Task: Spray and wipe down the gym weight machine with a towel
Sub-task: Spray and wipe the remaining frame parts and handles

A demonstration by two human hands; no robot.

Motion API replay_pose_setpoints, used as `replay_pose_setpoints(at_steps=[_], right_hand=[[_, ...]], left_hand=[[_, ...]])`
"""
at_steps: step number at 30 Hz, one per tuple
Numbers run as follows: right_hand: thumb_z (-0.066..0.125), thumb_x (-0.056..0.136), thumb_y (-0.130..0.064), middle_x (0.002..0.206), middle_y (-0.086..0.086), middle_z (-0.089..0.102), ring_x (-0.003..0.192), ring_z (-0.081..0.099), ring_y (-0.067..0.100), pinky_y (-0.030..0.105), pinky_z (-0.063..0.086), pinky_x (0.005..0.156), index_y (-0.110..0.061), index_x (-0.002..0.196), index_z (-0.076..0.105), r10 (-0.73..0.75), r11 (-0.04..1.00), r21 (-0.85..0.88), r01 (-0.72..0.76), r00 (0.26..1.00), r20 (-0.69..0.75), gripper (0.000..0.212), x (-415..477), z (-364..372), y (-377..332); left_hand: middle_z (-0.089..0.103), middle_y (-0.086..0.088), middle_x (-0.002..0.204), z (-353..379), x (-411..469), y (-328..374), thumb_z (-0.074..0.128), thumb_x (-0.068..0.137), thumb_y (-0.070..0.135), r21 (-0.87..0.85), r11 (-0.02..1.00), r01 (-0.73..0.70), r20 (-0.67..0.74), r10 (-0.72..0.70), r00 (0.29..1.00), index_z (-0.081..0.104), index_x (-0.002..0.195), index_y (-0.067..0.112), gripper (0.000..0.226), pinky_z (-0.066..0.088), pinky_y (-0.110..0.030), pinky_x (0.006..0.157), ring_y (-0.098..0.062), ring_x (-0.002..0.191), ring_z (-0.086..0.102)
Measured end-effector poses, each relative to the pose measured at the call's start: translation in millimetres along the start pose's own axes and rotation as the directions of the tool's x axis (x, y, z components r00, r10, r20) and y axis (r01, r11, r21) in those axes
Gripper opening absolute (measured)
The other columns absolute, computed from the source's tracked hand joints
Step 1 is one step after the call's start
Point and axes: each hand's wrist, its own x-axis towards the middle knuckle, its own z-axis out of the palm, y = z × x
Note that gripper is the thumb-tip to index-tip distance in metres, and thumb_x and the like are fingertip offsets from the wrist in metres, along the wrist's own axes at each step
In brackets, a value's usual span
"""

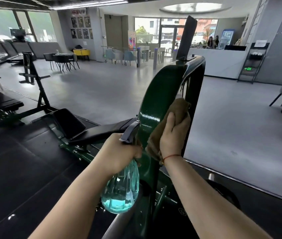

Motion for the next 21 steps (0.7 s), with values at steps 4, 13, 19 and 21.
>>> replay_pose_setpoints(at_steps=[4, 13, 19, 21], right_hand=[[0.05, 0.102, -0.035, 0.145, 0.014, 0.044, 0.127, 0.043, 0.011, 0.014, 0.029, 0.11, -0.002, 0.148, 0.037, -0.207, 0.957, -0.194, 0.214, 0.977, 0.056, 0.057, -43, -8, 29], [0.068, 0.082, -0.028, 0.14, -0.002, 0.059, 0.135, 0.045, 0.029, 0.047, 0.023, 0.108, -0.023, 0.126, 0.067, -0.594, 0.317, -0.535, 0.783, 0.604, 0.532, 0.044, 29, 15, -28], [0.056, 0.09, -0.036, 0.122, -0.006, 0.062, 0.12, 0.049, 0.024, 0.044, 0.03, 0.099, -0.028, 0.117, 0.063, -0.179, 0.077, -0.382, 0.921, 0.39, 0.903, 0.028, 69, 44, -93], [0.049, 0.092, -0.04, 0.102, -0.002, 0.06, 0.111, 0.051, 0.026, 0.046, 0.032, 0.098, -0.025, 0.104, 0.061, -0.059, 0.032, -0.421, 0.906, 0.422, 0.905, 0.023, 84, 64, -114]], left_hand=[[0.053, -0.012, 0.07, 2, -2, -7, 0.068, 0.056, 0.016, 0.01, 1.0, 0.024, 0.001, -0.024, 1.0, 0.062, 0.086, -0.012, 0.041, 0.033, -0.037, 0.06, -0.019, 0.064, 0.041], [0.068, -0.03, 0.092, -14, -5, -8, 0.067, 0.073, -0.008, -0.006, 1.0, -0.011, -0.088, 0.011, 0.996, 0.072, 0.074, 0.002, 0.011, 0.043, -0.037, 0.068, -0.022, 0.073, 0.054], [0.071, -0.028, 0.085, -19, -4, -12, 0.067, 0.077, -0.002, -0.068, 0.997, -0.037, -0.095, 0.03, 0.995, 0.07, 0.076, 0.001, 0.005, 0.047, -0.04, 0.063, -0.028, 0.066, 0.057], [0.071, -0.028, 0.088, -20, -2, -10, 0.068, 0.067, 0.012, -0.063, 0.997, -0.033, -0.1, 0.027, 0.995, 0.07, 0.075, 0.009, 0.008, 0.052, -0.052, 0.063, -0.032, 0.067, 0.059]])
